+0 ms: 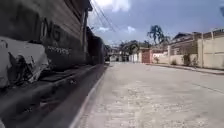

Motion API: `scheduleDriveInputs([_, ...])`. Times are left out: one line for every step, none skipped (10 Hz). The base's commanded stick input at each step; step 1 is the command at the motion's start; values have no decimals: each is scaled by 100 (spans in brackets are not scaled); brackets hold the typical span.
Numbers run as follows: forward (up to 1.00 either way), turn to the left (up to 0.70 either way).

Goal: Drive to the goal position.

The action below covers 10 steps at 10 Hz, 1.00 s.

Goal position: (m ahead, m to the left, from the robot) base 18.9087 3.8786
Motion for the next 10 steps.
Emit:
scheduleDriveInputs([100, 0])
scheduleDriveInputs([100, 0])
scheduleDriveInputs([100, 0])
scheduleDriveInputs([100, 0])
scheduleDriveInputs([100, 0])
scheduleDriveInputs([100, 0])
scheduleDriveInputs([100, -2])
scheduleDriveInputs([100, -4])
scheduleDriveInputs([100, -29])
scheduleDriveInputs([100, -35])
